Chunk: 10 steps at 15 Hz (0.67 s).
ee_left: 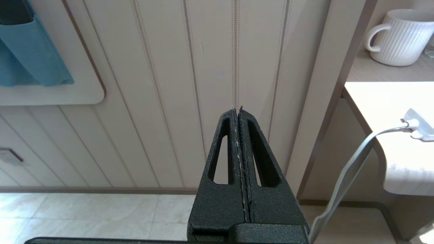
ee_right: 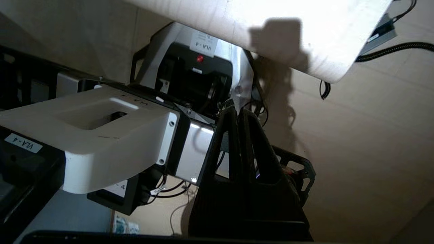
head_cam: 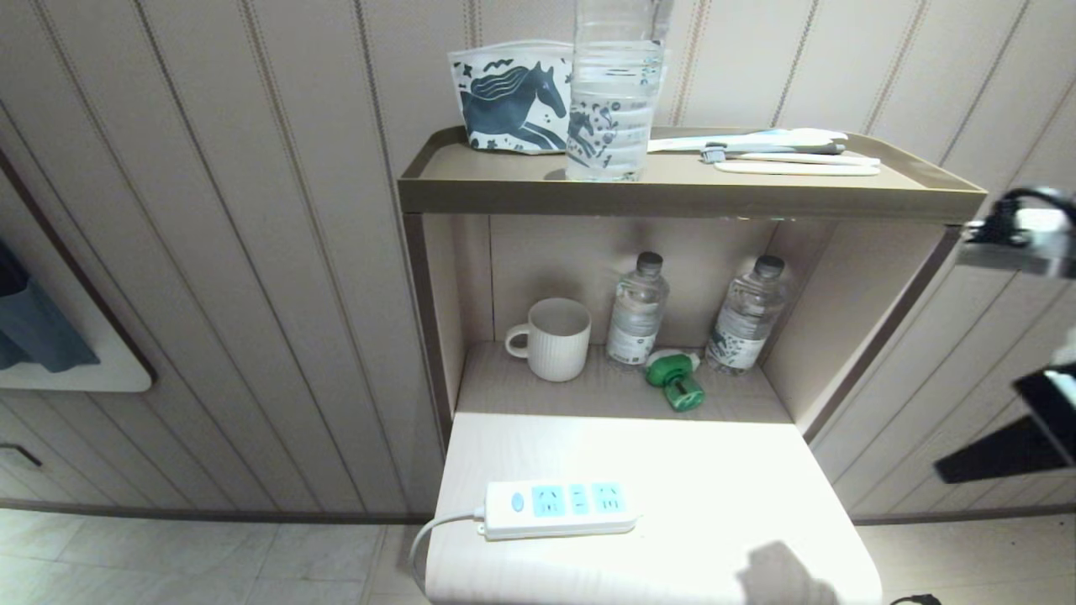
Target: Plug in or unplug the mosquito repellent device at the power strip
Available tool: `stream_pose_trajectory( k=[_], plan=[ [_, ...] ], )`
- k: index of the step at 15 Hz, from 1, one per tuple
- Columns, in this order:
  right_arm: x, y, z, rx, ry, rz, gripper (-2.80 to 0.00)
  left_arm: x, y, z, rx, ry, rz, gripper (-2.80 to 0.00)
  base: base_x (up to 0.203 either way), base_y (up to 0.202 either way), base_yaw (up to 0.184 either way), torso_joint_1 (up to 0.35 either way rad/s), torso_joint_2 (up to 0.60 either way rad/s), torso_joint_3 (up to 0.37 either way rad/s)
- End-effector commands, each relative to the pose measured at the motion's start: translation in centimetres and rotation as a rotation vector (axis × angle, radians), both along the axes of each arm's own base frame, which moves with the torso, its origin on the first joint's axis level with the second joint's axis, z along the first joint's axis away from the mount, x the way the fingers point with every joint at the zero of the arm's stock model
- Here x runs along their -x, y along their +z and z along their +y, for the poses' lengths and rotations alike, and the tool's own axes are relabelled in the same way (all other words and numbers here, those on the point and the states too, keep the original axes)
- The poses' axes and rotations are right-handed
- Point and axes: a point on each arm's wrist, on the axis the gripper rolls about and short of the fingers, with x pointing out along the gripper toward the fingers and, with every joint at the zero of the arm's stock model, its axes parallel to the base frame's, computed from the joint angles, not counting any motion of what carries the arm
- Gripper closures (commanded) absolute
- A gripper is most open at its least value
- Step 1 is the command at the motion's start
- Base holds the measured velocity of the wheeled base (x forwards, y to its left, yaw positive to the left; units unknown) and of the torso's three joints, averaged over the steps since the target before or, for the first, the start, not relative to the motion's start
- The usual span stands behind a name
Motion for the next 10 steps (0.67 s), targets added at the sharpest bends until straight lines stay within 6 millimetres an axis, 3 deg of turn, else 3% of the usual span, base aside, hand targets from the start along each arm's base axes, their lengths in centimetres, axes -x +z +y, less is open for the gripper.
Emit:
stream_pose_trajectory(
  k=[1, 4, 5, 10],
  plan=[
    [-4.4, -3.0, 3.2, 0.067, 0.035, 0.141, 0.00, 0.0, 0.0, 0.0, 0.000, 0.000, -0.002, 0.00, 0.000, 0.000, 0.000, 0.000, 0.00, 0.000],
    [-6.7, -5.2, 4.6, 0.074, 0.023, 0.083, 0.00, 0.0, 0.0, 0.0, 0.000, 0.000, -0.002, 0.00, 0.000, 0.000, 0.000, 0.000, 0.00, 0.000],
    [-7.4, -6.2, 4.8, 0.116, -0.002, 0.048, -2.80, 0.0, 0.0, 0.0, 0.000, 0.000, -0.002, 0.00, 0.000, 0.000, 0.000, 0.000, 0.00, 0.000],
    [-9.1, -9.5, 5.7, 0.209, -0.024, 0.071, -2.80, 0.0, 0.0, 0.0, 0.000, 0.000, -0.002, 0.00, 0.000, 0.000, 0.000, 0.000, 0.00, 0.000]
  ],
)
